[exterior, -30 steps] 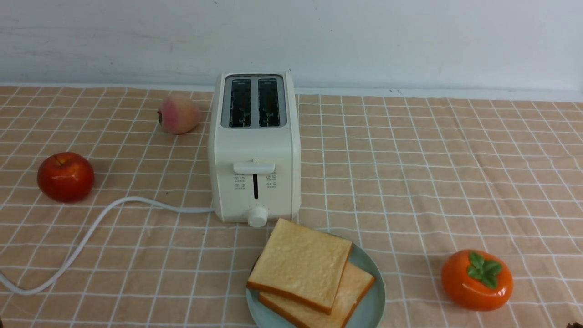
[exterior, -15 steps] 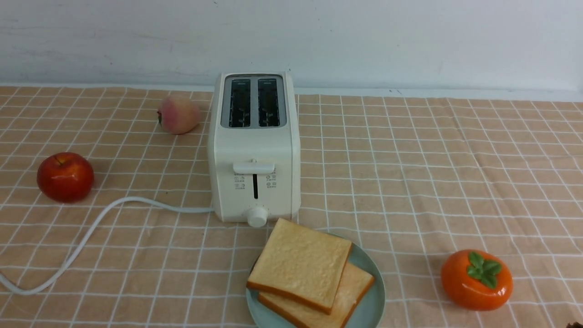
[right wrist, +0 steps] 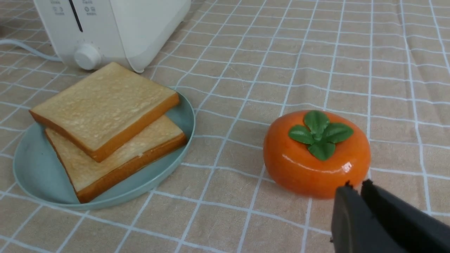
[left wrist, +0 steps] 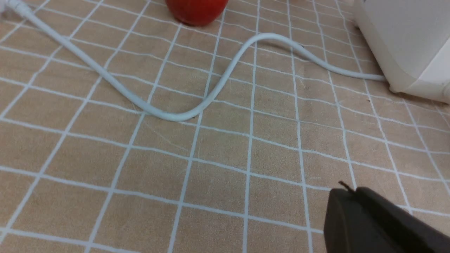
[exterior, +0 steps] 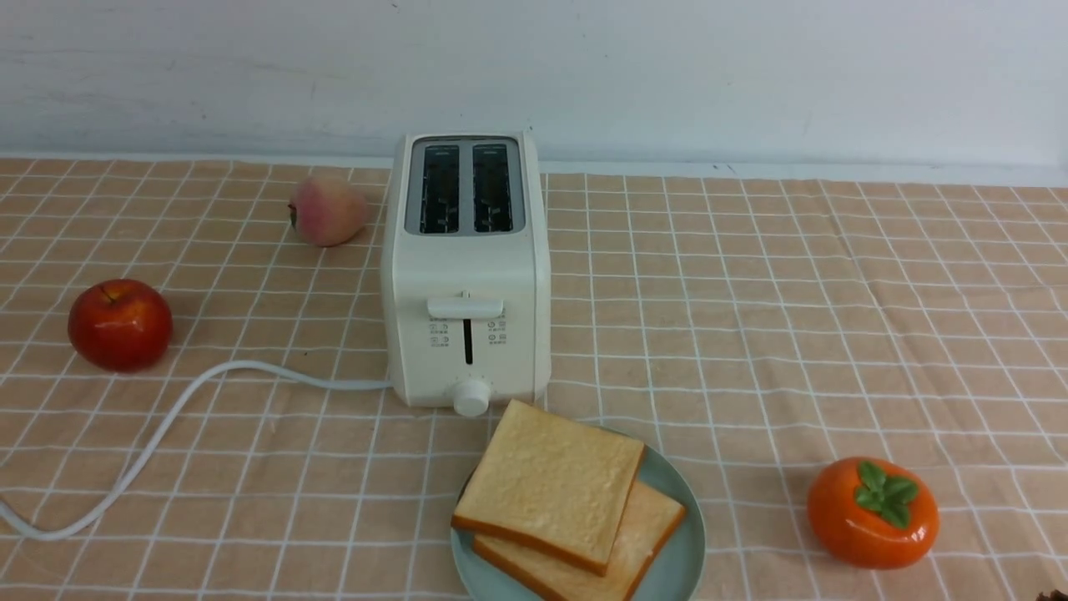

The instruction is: Take toasted bread from bread machine on light coffee tablecloth place on plate.

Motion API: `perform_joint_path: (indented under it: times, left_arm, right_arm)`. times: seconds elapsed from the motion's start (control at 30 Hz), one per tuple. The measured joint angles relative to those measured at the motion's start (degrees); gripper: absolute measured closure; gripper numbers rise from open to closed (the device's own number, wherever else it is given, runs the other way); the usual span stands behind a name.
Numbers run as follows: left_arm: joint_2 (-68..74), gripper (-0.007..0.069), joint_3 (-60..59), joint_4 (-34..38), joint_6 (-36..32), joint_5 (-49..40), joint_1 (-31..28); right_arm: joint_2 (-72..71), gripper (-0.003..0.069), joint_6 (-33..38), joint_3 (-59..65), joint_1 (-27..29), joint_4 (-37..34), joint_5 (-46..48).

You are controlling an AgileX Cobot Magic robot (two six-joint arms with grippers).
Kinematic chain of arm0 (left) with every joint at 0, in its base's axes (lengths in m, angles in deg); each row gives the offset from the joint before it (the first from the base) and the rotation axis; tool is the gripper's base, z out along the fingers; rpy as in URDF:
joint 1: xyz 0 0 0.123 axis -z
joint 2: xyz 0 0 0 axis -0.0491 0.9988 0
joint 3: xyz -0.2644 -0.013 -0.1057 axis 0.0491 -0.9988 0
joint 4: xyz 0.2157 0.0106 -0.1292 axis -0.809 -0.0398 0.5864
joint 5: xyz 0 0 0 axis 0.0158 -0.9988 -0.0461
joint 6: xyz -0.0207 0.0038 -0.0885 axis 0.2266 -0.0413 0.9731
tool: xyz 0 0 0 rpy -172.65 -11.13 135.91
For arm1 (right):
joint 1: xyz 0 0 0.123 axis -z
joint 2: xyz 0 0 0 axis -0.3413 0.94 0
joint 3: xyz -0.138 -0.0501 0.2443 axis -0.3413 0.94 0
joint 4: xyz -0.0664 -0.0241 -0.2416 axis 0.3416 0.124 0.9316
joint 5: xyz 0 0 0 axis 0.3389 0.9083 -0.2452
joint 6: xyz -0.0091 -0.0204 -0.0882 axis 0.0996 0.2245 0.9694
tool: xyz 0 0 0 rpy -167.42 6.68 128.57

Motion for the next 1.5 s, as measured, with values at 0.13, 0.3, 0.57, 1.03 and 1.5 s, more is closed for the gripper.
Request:
perform_joint_path:
  times: [0.13, 0.3, 0.57, 1.03, 1.5]
  left_arm:
    - [0.0, 0.0616, 0.0, 0.5, 0.0, 0.1, 0.1]
    - [0.0, 0.0609, 0.0, 0.6, 0.0, 0.2, 0.1]
    - [0.0, 0.0606, 0.0, 0.6, 0.0, 0.2, 0.1]
    - [0.0, 0.0599, 0.0, 0.6, 0.0, 0.2, 0.2]
    - [0.0, 0.0585, 0.0, 0.6, 0.0, 0.2, 0.2]
  right_arm:
    - [0.0, 0.0606, 0.0, 0.0, 0.0, 0.0, 0.1]
    - [0.0, 0.06, 0.0, 0.0, 0.0, 0.0, 0.0]
    - [0.0, 0.0583, 0.0, 0.0, 0.0, 0.0, 0.0]
    - [-1.1, 0.0566, 0.0, 0.0, 0.0, 0.1, 0.1]
    - [-13.7, 0.0559, 11.0, 4.6, 8.9, -5.2, 3.8]
